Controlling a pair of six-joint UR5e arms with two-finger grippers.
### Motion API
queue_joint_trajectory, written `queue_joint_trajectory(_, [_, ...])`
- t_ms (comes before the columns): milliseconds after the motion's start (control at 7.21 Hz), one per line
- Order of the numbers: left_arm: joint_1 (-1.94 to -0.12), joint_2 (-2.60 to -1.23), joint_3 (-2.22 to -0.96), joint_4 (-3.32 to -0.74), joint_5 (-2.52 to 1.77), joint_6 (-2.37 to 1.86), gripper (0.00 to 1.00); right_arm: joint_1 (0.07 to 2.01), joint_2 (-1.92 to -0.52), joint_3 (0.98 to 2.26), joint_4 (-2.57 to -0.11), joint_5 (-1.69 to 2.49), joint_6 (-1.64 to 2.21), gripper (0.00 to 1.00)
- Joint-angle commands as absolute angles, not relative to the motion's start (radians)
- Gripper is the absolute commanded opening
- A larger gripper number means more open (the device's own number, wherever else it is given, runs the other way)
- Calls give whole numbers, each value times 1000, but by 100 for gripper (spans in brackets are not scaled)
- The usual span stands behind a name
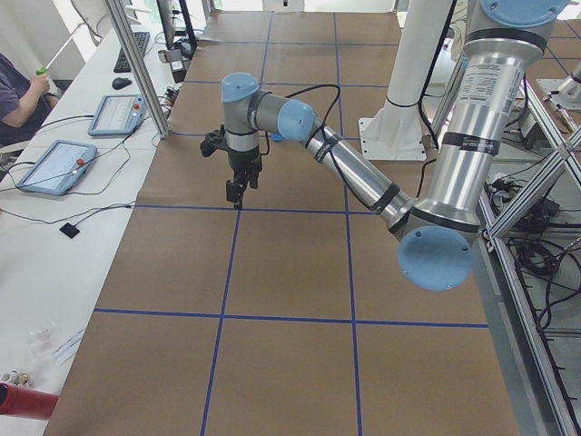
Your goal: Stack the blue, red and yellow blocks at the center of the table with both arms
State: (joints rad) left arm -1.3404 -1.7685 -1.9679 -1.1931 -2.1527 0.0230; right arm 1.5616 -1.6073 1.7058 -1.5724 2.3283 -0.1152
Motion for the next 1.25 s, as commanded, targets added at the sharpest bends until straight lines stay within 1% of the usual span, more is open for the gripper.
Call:
queue_joint_trajectory(0, [-1466, -1711, -1704, -1375, -2224, 124, 100, 1562, -1609, 1716, -1572, 2336, -109, 100])
queue_joint_trajectory(139, [-1477, -1654, -1613, -1505, -2230, 124, 100, 1562, -1611, 1718, -1580, 2342, -109, 100])
queue_joint_trajectory(278, [-1492, -1555, -1583, -1660, -2236, 123, 100, 1562, -1615, 1727, -1583, 2342, -107, 100])
queue_joint_trajectory(416, [-1499, -1521, -1588, -1721, -2241, 109, 100, 1562, -1624, 1723, -1585, 2361, -107, 100])
queue_joint_trajectory(555, [-1503, -1520, -1600, -1724, -2259, 106, 100, 1565, -1632, 1730, -1583, 2364, -107, 100])
queue_joint_trajectory(833, [-1502, -1513, -1672, -1717, -2281, 42, 100, 1565, -1625, 1733, -1583, 2355, -106, 100])
queue_joint_trajectory(1110, [-1500, -1508, -1671, -1717, -2316, 8, 100, 1563, -1626, 1727, -1585, 2336, -106, 100])
